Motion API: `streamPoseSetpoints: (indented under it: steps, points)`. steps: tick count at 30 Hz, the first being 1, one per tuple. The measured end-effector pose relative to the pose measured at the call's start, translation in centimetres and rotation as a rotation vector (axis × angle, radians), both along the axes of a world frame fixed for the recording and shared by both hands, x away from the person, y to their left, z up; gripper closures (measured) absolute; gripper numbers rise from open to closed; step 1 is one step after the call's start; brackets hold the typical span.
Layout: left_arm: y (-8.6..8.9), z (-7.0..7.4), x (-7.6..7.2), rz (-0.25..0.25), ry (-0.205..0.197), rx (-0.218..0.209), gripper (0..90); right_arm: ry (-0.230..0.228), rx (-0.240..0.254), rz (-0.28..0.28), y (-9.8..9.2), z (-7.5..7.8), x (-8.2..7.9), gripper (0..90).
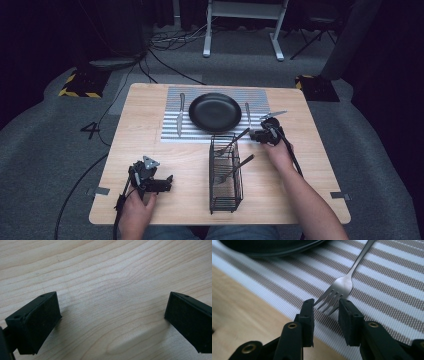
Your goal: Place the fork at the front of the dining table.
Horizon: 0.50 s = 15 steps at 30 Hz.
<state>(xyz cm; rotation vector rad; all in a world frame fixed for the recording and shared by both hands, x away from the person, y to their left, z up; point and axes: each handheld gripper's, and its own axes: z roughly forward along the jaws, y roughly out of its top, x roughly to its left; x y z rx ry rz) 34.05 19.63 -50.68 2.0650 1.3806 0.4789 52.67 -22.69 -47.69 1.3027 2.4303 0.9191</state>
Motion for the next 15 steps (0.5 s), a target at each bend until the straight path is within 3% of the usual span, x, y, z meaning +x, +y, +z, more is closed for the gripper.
streamPoseSetpoints:
  steps: [3, 7, 12, 15]
  points:
    - [0.0, 0.0, 0.0, 0.000, 0.000, 0.000, 0.3, -0.017, 0.009, -0.028, -0.1, -0.1, 1.0, 65.9]
    - [0.0, 0.0, 0.0, 0.000, 0.000, 0.000, 0.2, -0.002, 0.031, -0.057, -0.4, -0.3, 1.8, 60.9]
    - [0.0, 0.0, 0.0, 0.000, 0.000, 0.000, 0.3, -0.032, 0.066, -0.012, -0.7, 0.7, 1.0, 57.7]
    - [0.0, 0.0, 0.0, 0.000, 0.000, 0.000, 0.2, -0.070, 0.097, -0.021, -2.1, 2.0, 0.1, 56.9]
